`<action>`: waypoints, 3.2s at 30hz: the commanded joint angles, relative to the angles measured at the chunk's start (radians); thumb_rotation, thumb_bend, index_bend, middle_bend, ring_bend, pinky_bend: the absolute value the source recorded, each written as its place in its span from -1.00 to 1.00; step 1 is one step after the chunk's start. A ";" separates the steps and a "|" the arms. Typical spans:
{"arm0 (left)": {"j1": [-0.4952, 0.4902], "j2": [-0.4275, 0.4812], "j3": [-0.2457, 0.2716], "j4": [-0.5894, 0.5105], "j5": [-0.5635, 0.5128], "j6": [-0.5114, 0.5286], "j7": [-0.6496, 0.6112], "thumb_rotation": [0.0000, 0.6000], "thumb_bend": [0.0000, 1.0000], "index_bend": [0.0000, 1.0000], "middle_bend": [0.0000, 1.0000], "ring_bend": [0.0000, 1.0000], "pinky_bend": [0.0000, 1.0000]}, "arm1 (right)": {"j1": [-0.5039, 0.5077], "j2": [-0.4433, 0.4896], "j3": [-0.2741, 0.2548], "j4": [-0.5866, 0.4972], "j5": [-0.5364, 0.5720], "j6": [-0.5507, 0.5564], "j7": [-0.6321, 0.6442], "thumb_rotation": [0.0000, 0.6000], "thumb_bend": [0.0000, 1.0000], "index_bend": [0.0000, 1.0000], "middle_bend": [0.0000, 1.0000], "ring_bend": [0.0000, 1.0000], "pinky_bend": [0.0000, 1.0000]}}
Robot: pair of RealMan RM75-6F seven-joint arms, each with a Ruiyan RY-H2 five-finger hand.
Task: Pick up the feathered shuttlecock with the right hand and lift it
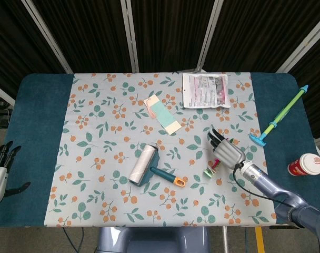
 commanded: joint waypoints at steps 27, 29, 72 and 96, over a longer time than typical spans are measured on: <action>0.002 -0.005 -0.001 -0.001 0.000 0.007 0.013 0.84 -0.71 -0.81 -1.00 -1.00 -1.00 | -0.076 0.054 0.112 0.014 0.056 0.231 -0.313 1.00 -0.21 0.29 -0.48 -0.95 -1.00; 0.002 -0.005 -0.001 -0.002 -0.001 0.006 0.012 0.85 -0.71 -0.81 -1.00 -1.00 -1.00 | -0.084 0.028 0.119 0.055 0.059 0.250 -0.348 1.00 -0.21 0.29 -0.48 -0.95 -1.00; 0.001 -0.002 0.000 -0.001 0.001 0.003 0.008 0.84 -0.71 -0.81 -1.00 -1.00 -1.00 | -0.151 -0.246 0.110 0.379 0.122 0.266 -0.750 1.00 -0.32 0.06 -0.54 -0.96 -1.00; 0.001 -0.001 0.001 -0.003 0.000 0.002 0.008 0.84 -0.72 -0.81 -1.00 -1.00 -1.00 | -0.190 -0.110 0.133 0.045 0.134 0.344 -0.810 1.00 -0.62 -0.78 -0.95 -1.00 -1.00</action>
